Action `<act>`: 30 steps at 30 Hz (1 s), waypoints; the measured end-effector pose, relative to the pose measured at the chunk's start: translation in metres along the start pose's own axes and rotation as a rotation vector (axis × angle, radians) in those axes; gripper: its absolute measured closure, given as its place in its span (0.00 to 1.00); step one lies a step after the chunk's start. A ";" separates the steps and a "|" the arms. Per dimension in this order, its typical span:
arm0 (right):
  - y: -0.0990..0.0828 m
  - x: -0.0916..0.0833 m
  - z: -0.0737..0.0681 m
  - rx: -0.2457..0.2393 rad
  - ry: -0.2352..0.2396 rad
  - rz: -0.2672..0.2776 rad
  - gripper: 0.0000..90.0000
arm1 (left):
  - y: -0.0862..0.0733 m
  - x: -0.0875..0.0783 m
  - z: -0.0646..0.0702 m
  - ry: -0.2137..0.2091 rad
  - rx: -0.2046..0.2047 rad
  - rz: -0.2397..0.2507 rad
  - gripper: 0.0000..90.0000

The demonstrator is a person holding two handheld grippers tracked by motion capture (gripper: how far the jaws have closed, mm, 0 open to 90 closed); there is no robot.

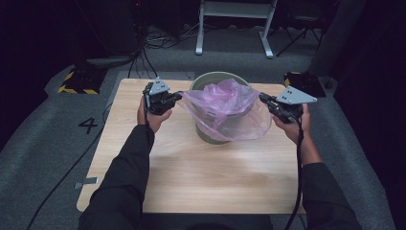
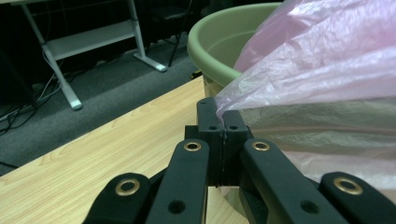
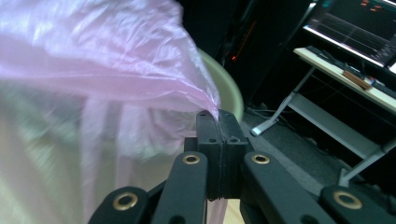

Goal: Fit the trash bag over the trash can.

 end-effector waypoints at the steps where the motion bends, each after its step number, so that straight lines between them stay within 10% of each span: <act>1: 0.000 0.004 0.004 0.029 -0.013 -0.006 1.00 | 0.000 0.002 -0.001 0.001 -0.003 -0.003 1.00; 15: -0.026 0.072 0.027 0.255 -0.055 -0.188 1.00 | -0.011 0.049 -0.008 0.023 -0.046 -0.093 1.00; 21: -0.040 0.083 0.025 0.353 0.068 -0.206 1.00 | -0.019 0.060 -0.001 -0.013 -0.040 -0.132 1.00; 30: -0.053 0.076 0.013 0.362 0.233 -0.181 1.00 | -0.033 0.055 0.007 -0.078 -0.038 -0.129 1.00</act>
Point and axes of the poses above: each handheld gripper's, and its own axes: x roughly forward along the jaws, y roughly out of its top, z roughly to its right, the point moved 3 cm from there along x, roughly forward along the jaws, and after that the axes turned 3 degrees about -z, right-handed, at the moved point
